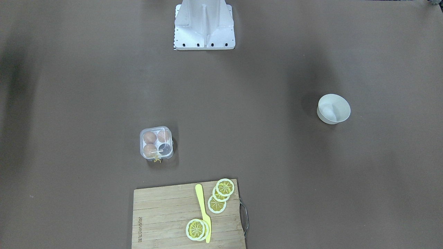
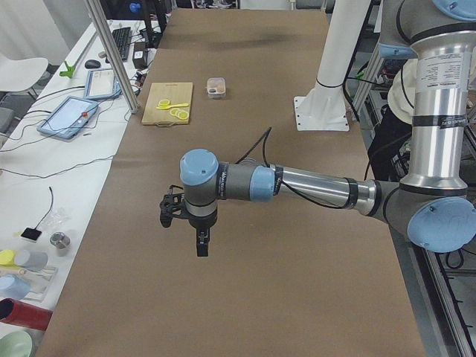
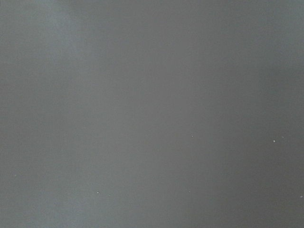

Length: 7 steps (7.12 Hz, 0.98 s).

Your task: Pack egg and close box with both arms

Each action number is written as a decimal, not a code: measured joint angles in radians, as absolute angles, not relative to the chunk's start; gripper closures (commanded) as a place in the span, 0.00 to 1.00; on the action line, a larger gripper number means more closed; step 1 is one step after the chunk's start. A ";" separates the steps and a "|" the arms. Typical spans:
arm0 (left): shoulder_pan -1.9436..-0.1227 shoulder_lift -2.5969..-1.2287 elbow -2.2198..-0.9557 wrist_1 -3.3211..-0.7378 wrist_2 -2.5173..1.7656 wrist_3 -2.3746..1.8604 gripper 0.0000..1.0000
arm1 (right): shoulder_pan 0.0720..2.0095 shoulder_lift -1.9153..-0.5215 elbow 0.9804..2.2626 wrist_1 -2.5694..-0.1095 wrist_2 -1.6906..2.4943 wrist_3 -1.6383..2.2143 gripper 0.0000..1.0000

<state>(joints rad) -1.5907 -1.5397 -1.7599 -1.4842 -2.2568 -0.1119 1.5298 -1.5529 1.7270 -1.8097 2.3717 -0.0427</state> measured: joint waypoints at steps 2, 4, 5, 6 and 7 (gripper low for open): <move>-1.596 -1.521 -1.755 -1.485 -2.259 -0.112 0.02 | 1.531 -1.555 1.730 -1.810 2.372 -0.042 0.00; -1.604 -1.502 -1.754 -1.484 -2.309 -0.112 0.02 | 1.531 -1.555 1.733 -1.810 2.372 -0.041 0.00; -1.605 -1.500 -1.753 -1.484 -2.327 -0.113 0.02 | 1.531 -1.555 1.733 -1.810 2.372 -0.040 0.00; -1.606 -1.499 -1.753 -1.483 -2.334 -0.113 0.02 | 1.530 -1.555 1.733 -1.810 2.372 -0.040 0.00; -1.606 -1.499 -1.753 -1.483 -2.337 -0.113 0.02 | 1.531 -1.555 1.733 -1.809 2.373 -0.040 0.00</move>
